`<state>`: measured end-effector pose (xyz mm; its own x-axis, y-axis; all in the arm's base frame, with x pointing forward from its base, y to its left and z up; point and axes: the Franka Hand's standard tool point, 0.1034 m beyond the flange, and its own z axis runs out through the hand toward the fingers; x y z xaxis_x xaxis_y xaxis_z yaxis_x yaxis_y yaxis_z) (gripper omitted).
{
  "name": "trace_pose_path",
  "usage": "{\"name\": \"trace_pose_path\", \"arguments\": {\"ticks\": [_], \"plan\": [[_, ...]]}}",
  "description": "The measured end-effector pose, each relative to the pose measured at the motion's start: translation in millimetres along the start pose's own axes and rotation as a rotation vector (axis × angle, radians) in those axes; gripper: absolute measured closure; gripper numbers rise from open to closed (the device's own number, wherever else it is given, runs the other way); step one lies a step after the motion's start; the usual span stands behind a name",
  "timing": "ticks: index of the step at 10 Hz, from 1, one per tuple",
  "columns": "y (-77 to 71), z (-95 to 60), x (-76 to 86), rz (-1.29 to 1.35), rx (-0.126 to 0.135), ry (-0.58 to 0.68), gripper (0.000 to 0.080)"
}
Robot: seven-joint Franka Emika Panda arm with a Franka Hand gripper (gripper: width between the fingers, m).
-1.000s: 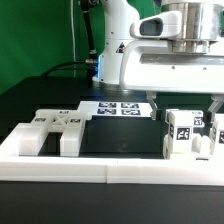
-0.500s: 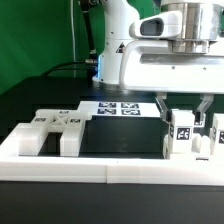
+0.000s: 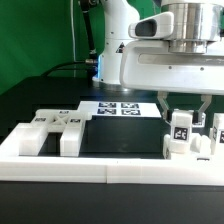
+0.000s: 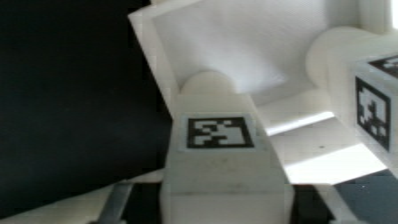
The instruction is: Assemble chair
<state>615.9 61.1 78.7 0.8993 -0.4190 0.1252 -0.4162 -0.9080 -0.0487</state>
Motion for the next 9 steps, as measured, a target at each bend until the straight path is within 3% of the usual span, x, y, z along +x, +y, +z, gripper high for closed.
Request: {"name": "trace_pose_path", "arguments": {"ticks": [2, 6, 9], "plan": [[1.4, 0.8, 0.8, 0.228, 0.014, 0.012, 0.051], [0.4, 1.7, 0.0, 0.648, 0.012, 0.008, 0.0509], [2.1, 1.4, 0.8, 0.78, 0.015, -0.002, 0.0509]]}}
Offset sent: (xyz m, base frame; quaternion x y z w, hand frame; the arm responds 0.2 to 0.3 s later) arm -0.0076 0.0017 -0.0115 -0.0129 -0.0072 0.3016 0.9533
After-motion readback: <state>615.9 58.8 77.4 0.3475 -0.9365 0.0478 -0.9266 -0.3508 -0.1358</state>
